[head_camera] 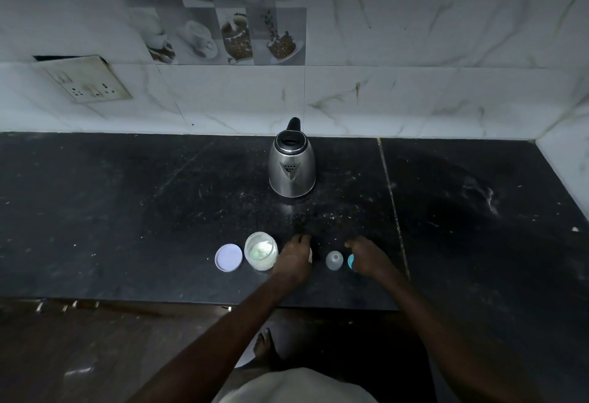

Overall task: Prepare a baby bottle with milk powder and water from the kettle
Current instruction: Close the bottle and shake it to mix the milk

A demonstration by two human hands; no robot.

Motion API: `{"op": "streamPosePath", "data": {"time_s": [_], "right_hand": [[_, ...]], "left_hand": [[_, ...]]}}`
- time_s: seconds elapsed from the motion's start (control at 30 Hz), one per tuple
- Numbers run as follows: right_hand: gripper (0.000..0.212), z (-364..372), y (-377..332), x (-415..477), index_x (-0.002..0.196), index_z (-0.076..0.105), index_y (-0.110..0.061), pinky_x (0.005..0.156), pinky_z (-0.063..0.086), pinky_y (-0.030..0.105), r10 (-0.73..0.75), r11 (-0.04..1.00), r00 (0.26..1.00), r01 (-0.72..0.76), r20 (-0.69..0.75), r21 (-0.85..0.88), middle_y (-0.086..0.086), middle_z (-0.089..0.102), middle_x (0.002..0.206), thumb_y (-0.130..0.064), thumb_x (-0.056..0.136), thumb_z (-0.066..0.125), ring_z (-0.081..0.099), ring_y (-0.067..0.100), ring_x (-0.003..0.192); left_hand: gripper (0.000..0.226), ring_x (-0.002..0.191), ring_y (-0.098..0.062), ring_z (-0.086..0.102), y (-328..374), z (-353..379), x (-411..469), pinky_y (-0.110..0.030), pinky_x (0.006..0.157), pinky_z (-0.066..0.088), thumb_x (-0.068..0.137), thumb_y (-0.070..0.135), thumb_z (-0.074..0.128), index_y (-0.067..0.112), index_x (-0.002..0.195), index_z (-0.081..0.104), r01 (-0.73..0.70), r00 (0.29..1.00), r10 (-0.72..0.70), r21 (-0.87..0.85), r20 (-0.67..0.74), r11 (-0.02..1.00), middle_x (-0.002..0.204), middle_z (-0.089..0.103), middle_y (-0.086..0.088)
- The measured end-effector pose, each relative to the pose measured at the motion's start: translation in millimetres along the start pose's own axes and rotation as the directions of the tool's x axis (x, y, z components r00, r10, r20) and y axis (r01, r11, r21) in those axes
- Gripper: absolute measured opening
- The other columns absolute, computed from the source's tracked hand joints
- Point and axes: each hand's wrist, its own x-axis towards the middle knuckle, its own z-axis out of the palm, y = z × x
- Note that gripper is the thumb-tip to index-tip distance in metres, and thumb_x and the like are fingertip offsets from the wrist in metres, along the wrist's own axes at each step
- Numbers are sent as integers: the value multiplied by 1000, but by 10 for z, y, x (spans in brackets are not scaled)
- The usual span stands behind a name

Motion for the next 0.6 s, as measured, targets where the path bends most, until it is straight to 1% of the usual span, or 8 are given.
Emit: {"op": "streamPosePath", "data": {"time_s": [0.1,0.2,0.27,0.37,0.43,0.53,0.6], "right_hand": [[49,154,-29,-135,139,59,-16,104,50,45,32,998,998,-36,-61,-59,10,44,147,-8,90,65,52,33,129],[43,263,-54,-232,131,59,-16,98,53,43,36,996,989,-48,-143,-78,9,46,142,-5,90,62,53,31,126],[42,293,-35,-241,129,61,-15,96,54,42,26,998,982,-37,-185,-54,8,49,139,-3,89,62,54,30,123],[42,240,-20,-237,129,61,-10,95,52,39,58,998,966,-46,-252,53,10,56,132,-4,87,67,59,31,119],[42,108,-69,-242,127,61,-8,92,51,37,100,985,942,-48,-321,166,12,62,125,-7,86,73,61,30,114],[36,-119,-246,-252,115,66,-10,85,50,32,90,937,905,64,-415,344,6,64,112,-10,82,80,63,23,102],[40,-208,-408,-252,115,69,-14,84,53,30,29,891,903,171,-429,420,0,65,110,-9,78,84,64,18,100]], "left_hand": [[64,132,-34,55,-27,53,-6,-40,108,45,92,16,69,10,150,44,43,999,-43,-22,-32,999,148,50,-15],[63,132,-33,55,-54,92,-14,-39,105,44,92,19,71,11,149,45,76,994,-80,-63,-68,995,148,52,-13],[61,129,-32,57,-71,112,-23,-38,102,44,89,19,74,11,144,49,101,988,-115,-130,-102,986,144,56,-11],[58,121,-31,61,-109,159,-41,-38,99,47,82,19,81,11,134,57,129,972,-171,-245,-161,961,133,63,-10],[58,117,-29,63,-146,200,-50,-38,98,49,77,20,84,12,130,60,122,962,-190,-310,-197,943,127,67,-7],[55,111,-26,66,-188,258,-87,-39,96,51,77,21,86,13,127,64,66,948,-180,-391,-261,918,120,70,-4],[48,105,-21,67,-216,302,-110,-37,92,51,79,23,85,16,122,66,16,937,-165,-434,-307,901,114,72,-1]]}}
